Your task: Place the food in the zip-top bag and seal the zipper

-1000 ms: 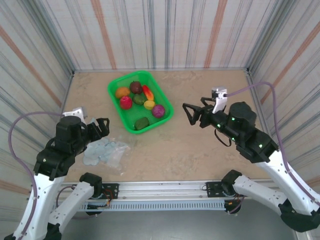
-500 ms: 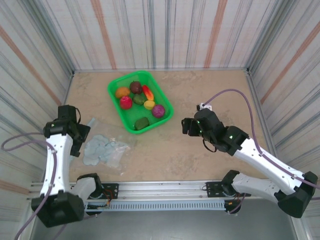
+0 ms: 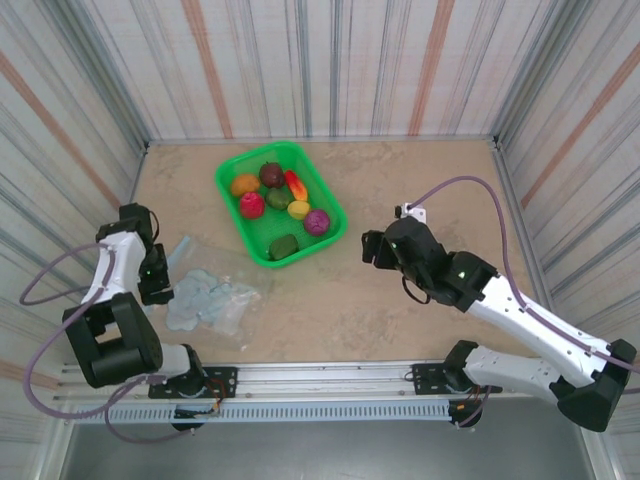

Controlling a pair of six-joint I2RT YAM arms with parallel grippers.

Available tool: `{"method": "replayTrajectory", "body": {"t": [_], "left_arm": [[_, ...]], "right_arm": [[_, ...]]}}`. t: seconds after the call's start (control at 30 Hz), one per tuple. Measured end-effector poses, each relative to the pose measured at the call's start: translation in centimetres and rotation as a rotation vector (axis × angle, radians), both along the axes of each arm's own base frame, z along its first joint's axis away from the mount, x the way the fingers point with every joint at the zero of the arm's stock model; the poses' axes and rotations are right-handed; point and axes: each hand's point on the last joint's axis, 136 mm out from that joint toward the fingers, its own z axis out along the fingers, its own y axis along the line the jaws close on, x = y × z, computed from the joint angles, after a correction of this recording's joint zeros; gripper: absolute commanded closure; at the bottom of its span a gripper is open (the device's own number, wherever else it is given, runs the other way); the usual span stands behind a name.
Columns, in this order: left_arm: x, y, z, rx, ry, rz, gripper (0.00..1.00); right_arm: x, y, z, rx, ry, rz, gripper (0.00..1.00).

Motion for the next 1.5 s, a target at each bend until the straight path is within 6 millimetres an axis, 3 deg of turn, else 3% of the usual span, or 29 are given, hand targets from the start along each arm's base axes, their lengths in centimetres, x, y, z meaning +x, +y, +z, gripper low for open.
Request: {"method": "replayTrajectory", "body": {"t": [0.27, 0.53, 0.67, 0.93, 1.2, 1.43, 1.5], "left_arm": [[0.9, 2.7, -1.1, 0.023, 0.052, 0.116, 0.01], [1.7, 3.9, -4.8, -0.021, 0.129, 0.139, 0.03], [3.0, 4.1, -6.1, -0.039, 0.128, 0.096, 0.09], [5.1, 4.2, -6.9, -0.034, 0.077, 0.018, 0.31], [4.6, 3.3, -7.0, -0.017, 0.057, -0.065, 0.71], [5.3, 3.1, -6.8, -0.004, -0.005, -0.134, 0.99], [5.8, 2.9, -6.7, -0.011, -0.026, -0.171, 1.00]], "right_arm": [[-0.5, 0.1, -0.1, -0.029, -0.005, 0.015, 0.08], [-1.1, -1.1, 0.7, -0.100, -0.033, 0.046, 0.07], [-1.3, -1.2, 1.3, -0.107, -0.054, 0.065, 0.07], [-1.3, -0.8, 0.8, -0.138, -0.038, 0.096, 0.08], [-1.0, -1.1, 2.0, -0.153, -0.072, 0.091, 0.09], [-1.1, -1.1, 2.2, -0.149, -0.075, 0.090, 0.11], [-1.1, -1.3, 2.4, -0.142, -0.081, 0.090, 0.12]]}}
